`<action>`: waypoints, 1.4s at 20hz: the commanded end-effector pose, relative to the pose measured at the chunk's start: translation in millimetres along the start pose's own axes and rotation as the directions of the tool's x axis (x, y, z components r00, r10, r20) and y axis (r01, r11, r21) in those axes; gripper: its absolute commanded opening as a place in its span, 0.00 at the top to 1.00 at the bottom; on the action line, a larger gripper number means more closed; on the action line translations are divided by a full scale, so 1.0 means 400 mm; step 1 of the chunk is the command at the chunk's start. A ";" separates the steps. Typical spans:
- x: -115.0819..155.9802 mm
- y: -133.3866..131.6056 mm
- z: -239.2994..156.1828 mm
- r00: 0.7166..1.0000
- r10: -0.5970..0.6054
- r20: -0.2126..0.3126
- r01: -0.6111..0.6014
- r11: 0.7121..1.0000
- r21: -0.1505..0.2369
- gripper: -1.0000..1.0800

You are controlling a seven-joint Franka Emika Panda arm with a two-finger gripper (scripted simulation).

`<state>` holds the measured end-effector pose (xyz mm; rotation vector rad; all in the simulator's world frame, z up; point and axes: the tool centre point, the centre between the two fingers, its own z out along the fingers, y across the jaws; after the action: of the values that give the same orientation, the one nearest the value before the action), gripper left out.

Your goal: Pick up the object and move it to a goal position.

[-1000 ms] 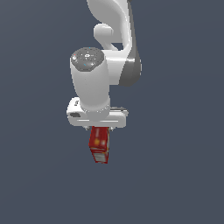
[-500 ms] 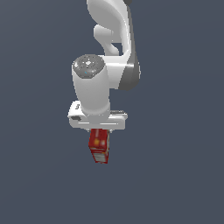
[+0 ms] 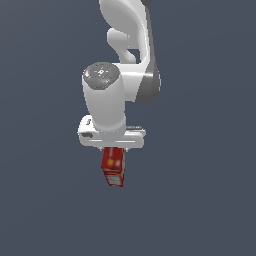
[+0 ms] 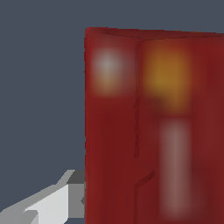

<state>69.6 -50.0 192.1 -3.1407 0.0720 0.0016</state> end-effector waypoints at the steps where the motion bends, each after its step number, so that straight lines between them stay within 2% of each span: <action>1: -0.002 -0.009 -0.003 1.000 -0.001 0.000 0.001 1.000 0.000 1.00; 5: -0.015 -0.051 -0.018 1.000 -0.001 0.000 0.001 1.000 0.000 1.00; 9: -0.037 -0.127 -0.045 1.000 -0.001 -0.001 0.001 1.000 0.000 1.00; 22: -0.139 -0.493 -0.174 1.000 -0.001 -0.001 0.001 1.000 -0.001 1.00; 28: -0.166 -0.611 -0.217 1.000 0.000 -0.001 0.000 1.000 -0.001 1.00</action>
<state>16.2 187.2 274.6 -3.1416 0.0675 0.0008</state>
